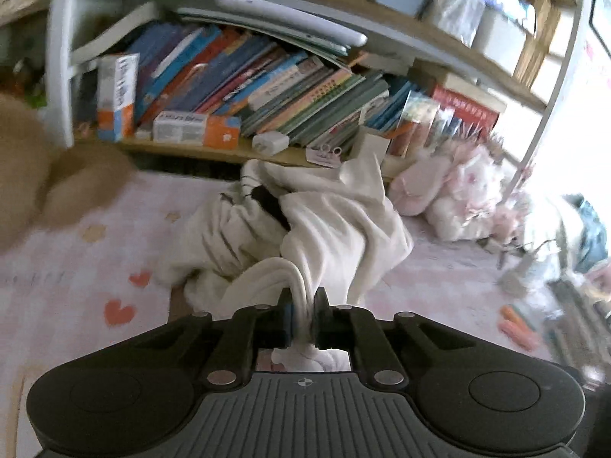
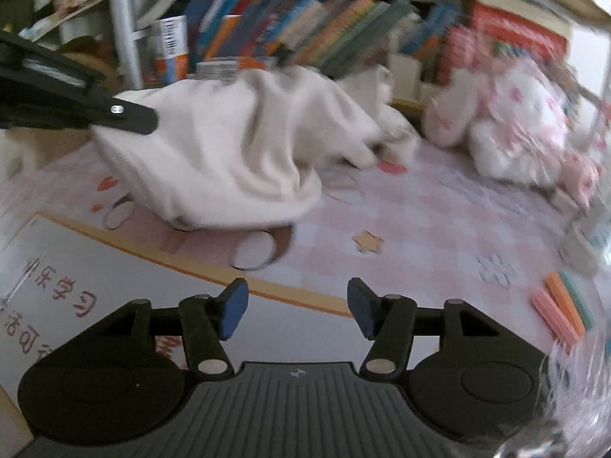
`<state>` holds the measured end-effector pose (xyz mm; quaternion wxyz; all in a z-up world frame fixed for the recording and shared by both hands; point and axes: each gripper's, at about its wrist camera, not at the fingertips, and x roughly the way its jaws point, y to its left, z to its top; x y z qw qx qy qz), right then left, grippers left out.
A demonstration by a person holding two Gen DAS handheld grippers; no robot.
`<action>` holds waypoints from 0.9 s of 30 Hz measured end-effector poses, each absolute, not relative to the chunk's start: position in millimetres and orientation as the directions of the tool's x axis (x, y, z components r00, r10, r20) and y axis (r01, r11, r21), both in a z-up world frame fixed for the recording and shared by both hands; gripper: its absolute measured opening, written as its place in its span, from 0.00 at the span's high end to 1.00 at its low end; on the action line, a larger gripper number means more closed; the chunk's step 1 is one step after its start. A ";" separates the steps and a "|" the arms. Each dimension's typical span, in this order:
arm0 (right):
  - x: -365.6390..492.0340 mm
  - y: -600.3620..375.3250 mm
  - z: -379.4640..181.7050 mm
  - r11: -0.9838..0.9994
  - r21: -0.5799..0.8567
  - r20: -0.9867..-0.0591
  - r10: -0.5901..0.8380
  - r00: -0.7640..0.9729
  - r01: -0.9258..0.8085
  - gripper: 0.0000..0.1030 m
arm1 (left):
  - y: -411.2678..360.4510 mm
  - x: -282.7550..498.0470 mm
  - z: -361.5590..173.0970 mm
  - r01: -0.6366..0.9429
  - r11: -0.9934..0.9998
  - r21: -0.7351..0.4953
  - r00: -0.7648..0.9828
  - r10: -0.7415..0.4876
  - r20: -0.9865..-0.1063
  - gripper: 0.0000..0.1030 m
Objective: Fold clothes
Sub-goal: 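Grasp the cream T-shirt with the left gripper while the right gripper grasps another edge, then lift the T-shirt high with both grippers and shake it out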
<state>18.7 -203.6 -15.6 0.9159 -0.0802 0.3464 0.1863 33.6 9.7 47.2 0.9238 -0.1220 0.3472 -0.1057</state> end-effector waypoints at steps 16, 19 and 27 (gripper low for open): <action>-12.7 -100.6 -9.7 0.793 -0.217 -0.578 0.365 0.729 -0.569 0.92 | 54.6 -26.4 64.3 0.270 0.865 -0.422 0.704 -0.477 -0.526 0.88; -2.9 -112.1 2.4 0.856 -0.161 -0.559 0.331 0.760 -0.491 0.96 | 58.4 -31.1 60.0 0.280 0.913 -0.296 0.729 -0.403 -0.553 0.69; 2.8 -135.3 93.1 0.929 -0.152 -0.331 0.273 0.903 -0.336 0.97 | 34.6 -27.0 26.6 0.386 0.922 -0.021 0.739 -0.323 -0.592 0.18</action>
